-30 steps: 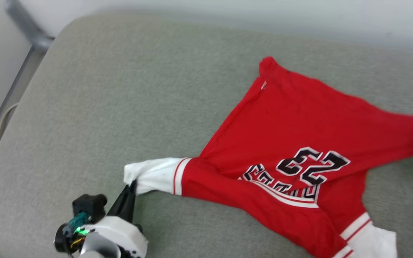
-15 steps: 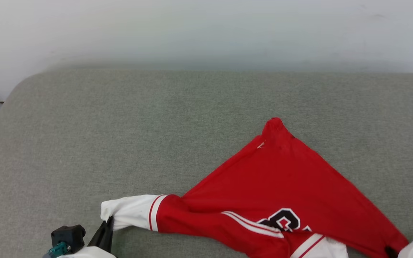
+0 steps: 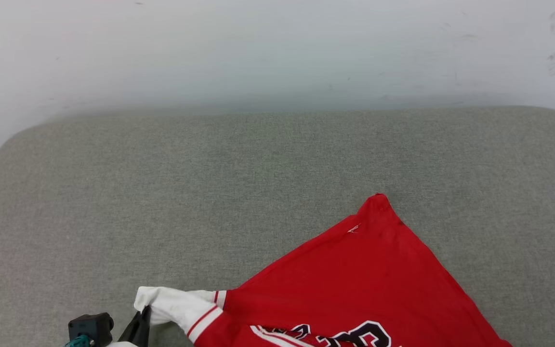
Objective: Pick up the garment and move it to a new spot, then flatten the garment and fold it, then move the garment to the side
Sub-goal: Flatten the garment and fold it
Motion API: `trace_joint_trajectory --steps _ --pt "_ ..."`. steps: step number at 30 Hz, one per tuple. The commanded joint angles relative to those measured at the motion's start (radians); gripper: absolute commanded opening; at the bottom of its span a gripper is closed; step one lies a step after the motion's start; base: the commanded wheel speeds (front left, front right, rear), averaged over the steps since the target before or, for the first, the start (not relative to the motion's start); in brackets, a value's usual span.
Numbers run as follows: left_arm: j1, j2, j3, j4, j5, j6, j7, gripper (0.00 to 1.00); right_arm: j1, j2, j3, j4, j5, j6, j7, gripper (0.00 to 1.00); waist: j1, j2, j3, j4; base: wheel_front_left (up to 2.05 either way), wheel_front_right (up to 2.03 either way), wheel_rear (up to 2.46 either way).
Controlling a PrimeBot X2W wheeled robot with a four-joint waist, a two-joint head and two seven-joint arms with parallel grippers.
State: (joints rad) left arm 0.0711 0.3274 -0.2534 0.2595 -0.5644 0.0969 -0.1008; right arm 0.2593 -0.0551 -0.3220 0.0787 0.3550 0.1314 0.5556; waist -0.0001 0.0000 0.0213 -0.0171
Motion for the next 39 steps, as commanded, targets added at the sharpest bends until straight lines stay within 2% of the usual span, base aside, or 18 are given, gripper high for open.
trace_joint_trajectory --steps 1,5,9,14,19,20,26,33,39 --pt "-0.009 -0.004 -0.005 -0.003 0.002 -0.002 0.001 0.00 -0.037 0.002 -0.005 -0.018 -0.007 -0.001 -0.043 1.00 0.0001 0.0000 0.003 0.005 0.00 0.00 0.00" --pt "-0.027 -0.009 -0.017 -0.001 0.007 -0.006 -0.003 0.00 -0.103 -0.006 -0.014 -0.025 -0.019 -0.001 -0.184 1.00 0.0001 0.0000 0.013 0.020 0.00 0.00 0.00" --pt "-0.047 -0.016 -0.026 -0.002 0.010 -0.010 -0.008 0.00 -0.169 -0.032 0.005 0.018 -0.022 -0.001 -0.264 1.00 0.0001 0.0000 0.024 0.035 0.00 0.00 0.00" --pt "-0.091 -0.032 -0.049 -0.004 0.021 -0.018 -0.014 0.00 -0.316 -0.099 0.069 0.143 -0.007 -0.001 -0.295 1.00 0.0001 0.0000 0.060 0.066 0.00 0.00 0.00" --pt "-0.151 -0.045 -0.079 -0.007 0.041 -0.035 -0.017 0.00 -0.474 -0.201 0.197 0.279 0.026 -0.001 -0.205 1.00 0.0001 0.0000 0.114 0.109 0.00 0.00 0.00" --pt "-0.182 -0.053 -0.094 -0.010 0.051 -0.042 -0.015 0.00 -0.574 -0.258 0.298 0.332 0.055 -0.001 -0.124 1.00 0.0001 0.0000 0.146 0.131 0.00 0.00 0.00" --pt "-0.232 -0.067 -0.116 -0.020 0.061 -0.053 -0.022 0.00 -0.753 -0.339 0.479 0.405 0.128 -0.001 0.044 1.00 0.0001 0.0000 0.201 0.167 0.00 0.00 0.00" --pt "-0.276 -0.080 -0.136 -0.010 0.068 -0.066 -0.032 0.00 -0.889 -0.385 0.633 0.458 0.174 -0.001 0.102 1.00 0.0001 0.0000 0.256 0.202 0.00 0.00 0.00" --pt "-0.294 -0.089 -0.141 0.007 0.064 -0.068 -0.045 0.00 -0.896 -0.383 0.756 0.541 0.253 -0.001 0.188 1.00 0.0001 0.0000 0.282 0.218 0.00 0.00 0.00"
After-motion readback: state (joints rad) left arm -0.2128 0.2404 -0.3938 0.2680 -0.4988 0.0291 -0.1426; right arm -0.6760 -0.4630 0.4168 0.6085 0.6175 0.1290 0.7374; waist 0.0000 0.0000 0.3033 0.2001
